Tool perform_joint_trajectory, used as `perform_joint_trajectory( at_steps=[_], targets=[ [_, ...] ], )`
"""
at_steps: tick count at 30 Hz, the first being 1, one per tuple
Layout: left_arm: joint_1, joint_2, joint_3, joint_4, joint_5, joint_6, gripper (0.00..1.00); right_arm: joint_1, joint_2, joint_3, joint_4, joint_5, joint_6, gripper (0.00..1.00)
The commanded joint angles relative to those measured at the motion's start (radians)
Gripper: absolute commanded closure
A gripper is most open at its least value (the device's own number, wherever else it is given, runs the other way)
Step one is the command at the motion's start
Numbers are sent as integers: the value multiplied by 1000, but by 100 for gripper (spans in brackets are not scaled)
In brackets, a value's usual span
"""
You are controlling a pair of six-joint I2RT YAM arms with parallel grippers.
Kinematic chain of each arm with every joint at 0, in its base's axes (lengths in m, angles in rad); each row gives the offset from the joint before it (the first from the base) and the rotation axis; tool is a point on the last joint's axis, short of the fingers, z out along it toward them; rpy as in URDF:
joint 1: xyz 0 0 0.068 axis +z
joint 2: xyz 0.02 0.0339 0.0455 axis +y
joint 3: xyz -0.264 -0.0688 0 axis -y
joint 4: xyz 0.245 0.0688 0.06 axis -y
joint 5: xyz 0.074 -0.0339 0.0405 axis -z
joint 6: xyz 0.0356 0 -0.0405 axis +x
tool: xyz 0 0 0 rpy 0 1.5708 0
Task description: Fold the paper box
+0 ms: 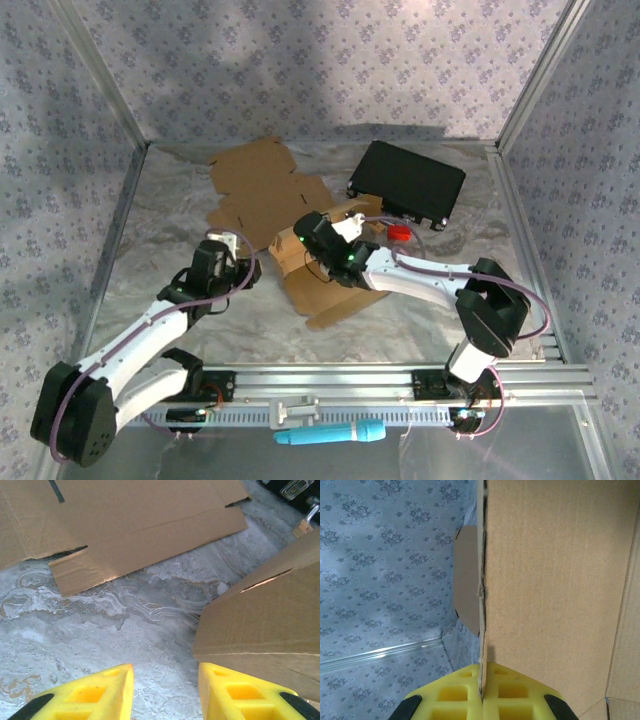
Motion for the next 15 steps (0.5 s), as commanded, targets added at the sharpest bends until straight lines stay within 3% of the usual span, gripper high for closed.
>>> perform_joint_trajectory(
  at_steps=[1, 15],
  targets=[
    [5, 28, -1, 76, -15, 50, 61, -14, 27, -21, 48, -25, 6, 100],
    [16, 118, -8, 150, 5, 104, 60, -40, 59, -63, 109, -64, -7, 100]
  ],
)
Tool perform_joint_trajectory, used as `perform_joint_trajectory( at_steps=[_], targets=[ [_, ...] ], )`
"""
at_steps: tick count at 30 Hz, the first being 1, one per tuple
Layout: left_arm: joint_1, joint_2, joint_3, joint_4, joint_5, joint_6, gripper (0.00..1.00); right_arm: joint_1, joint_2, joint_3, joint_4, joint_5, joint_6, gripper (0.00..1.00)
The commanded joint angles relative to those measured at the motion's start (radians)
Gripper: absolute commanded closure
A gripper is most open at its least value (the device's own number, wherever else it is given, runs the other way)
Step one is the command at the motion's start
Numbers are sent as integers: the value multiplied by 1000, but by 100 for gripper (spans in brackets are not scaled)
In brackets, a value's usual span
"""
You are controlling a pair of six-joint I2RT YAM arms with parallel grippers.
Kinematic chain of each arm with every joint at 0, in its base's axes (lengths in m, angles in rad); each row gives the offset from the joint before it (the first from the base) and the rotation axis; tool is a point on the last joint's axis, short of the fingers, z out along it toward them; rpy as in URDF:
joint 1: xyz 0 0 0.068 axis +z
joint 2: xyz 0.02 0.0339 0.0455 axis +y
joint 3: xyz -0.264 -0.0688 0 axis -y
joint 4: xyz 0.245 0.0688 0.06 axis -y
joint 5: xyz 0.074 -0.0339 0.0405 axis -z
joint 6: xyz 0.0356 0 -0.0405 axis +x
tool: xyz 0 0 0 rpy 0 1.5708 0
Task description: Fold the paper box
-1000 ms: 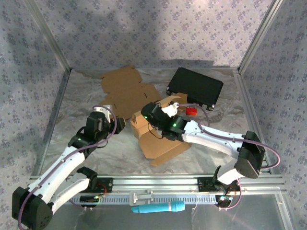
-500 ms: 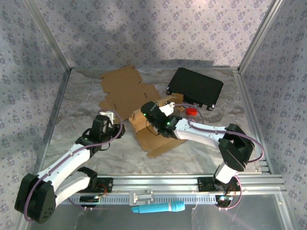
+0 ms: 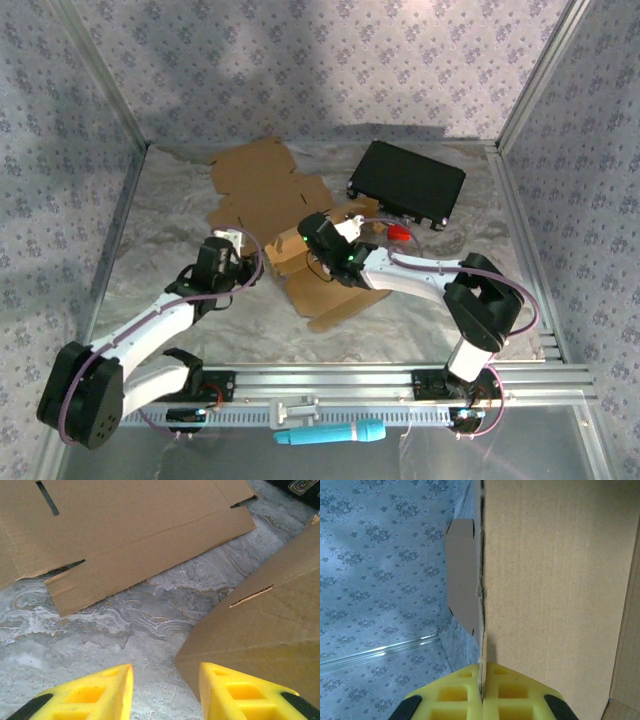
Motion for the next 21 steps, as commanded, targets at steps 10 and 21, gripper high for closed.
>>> perform_joint_trajectory(
  at_steps=[10, 21],
  targets=[
    [10, 65, -36, 160, 77, 122, 54, -8, 32, -5, 39, -12, -12, 100],
    [0, 77, -44, 241, 235, 178, 54, -9, 37, -4, 80, -20, -22, 100]
  ],
)
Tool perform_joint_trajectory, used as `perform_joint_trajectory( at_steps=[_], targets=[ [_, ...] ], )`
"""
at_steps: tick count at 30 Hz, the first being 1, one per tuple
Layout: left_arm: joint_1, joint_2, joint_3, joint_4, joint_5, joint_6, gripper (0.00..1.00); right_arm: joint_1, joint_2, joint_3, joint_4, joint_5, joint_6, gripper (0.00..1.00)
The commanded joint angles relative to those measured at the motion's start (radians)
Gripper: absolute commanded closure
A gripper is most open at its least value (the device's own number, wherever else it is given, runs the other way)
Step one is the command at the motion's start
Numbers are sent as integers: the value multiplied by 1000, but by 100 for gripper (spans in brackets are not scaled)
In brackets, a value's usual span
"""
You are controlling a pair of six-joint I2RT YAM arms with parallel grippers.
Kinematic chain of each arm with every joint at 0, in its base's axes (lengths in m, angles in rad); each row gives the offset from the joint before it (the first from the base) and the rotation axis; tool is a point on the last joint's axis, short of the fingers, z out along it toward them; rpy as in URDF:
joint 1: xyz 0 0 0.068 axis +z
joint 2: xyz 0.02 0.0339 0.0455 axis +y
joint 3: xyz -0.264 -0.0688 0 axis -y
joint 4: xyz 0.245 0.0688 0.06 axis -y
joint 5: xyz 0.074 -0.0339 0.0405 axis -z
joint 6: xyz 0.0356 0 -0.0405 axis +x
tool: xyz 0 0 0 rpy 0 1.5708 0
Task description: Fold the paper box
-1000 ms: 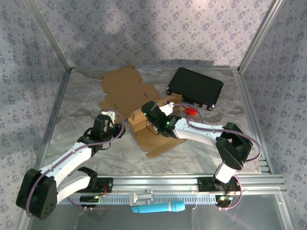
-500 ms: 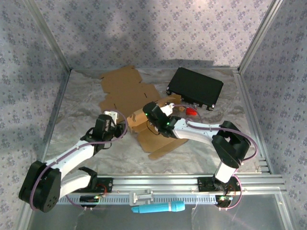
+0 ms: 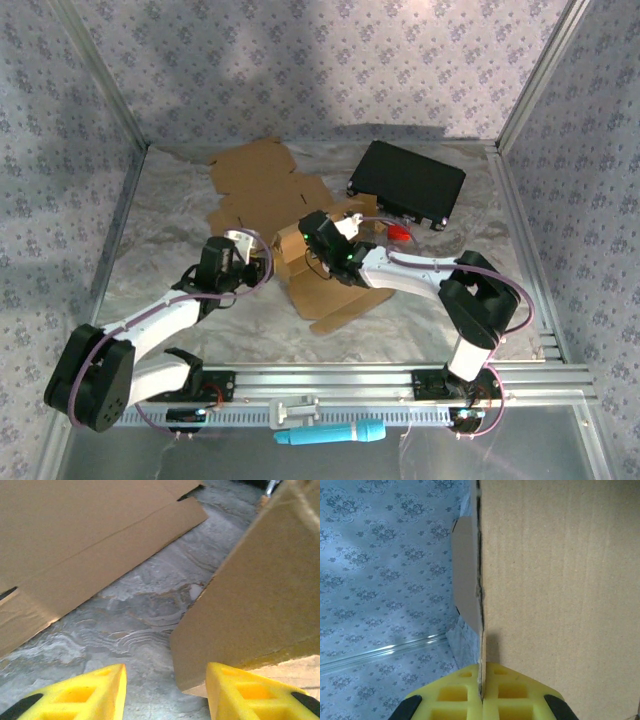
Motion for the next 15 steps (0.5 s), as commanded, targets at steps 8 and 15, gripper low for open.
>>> perform_joint_trajectory(
  at_steps=[8, 15],
  targets=[
    [-31, 30, 19, 50, 38, 37, 54, 2, 21, -1, 34, -8, -17, 100],
    [-56, 60, 32, 79, -1, 8, 51, 11, 40, -46, 149, 5, -48, 100]
  ],
)
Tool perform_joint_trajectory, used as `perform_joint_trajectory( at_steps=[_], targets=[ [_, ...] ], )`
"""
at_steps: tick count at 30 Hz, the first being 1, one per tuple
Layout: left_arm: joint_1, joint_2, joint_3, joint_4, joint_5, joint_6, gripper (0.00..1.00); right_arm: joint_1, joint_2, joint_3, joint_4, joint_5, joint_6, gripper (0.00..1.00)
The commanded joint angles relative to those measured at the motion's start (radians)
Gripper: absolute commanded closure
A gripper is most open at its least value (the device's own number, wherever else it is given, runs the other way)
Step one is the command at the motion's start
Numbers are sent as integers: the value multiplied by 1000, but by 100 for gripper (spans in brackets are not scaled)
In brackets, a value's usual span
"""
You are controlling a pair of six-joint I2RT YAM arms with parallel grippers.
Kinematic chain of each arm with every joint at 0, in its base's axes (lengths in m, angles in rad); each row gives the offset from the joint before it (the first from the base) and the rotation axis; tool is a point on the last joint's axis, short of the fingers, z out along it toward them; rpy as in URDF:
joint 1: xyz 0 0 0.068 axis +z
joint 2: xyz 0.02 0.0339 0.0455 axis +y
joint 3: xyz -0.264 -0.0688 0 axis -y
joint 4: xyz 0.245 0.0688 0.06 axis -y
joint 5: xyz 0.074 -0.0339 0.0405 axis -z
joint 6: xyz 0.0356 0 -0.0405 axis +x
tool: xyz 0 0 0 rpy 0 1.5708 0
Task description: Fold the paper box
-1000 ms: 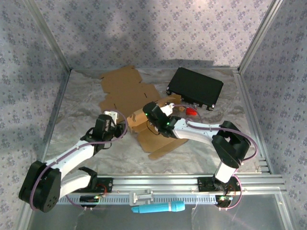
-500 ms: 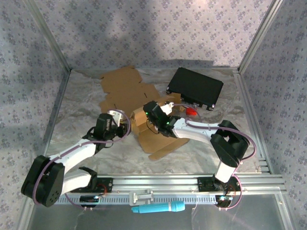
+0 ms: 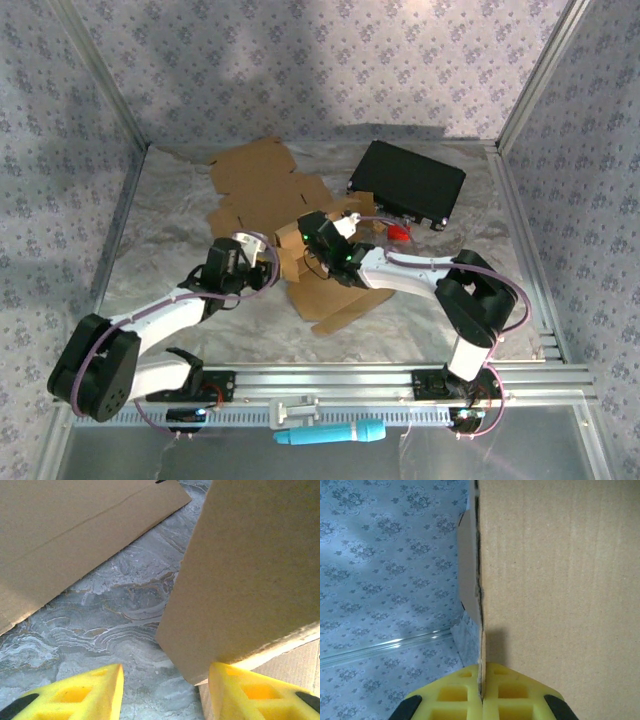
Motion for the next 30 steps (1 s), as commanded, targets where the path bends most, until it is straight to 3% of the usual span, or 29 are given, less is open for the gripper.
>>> perform_joint_trajectory(
  at_steps=[1, 30],
  targets=[
    [-19, 3, 30, 51, -23, -13, 51, 9, 27, -30, 80, 14, -26, 100],
    [-71, 17, 18, 123, -64, -47, 44, -4, 28, -45, 134, -15, -30, 100]
  ],
)
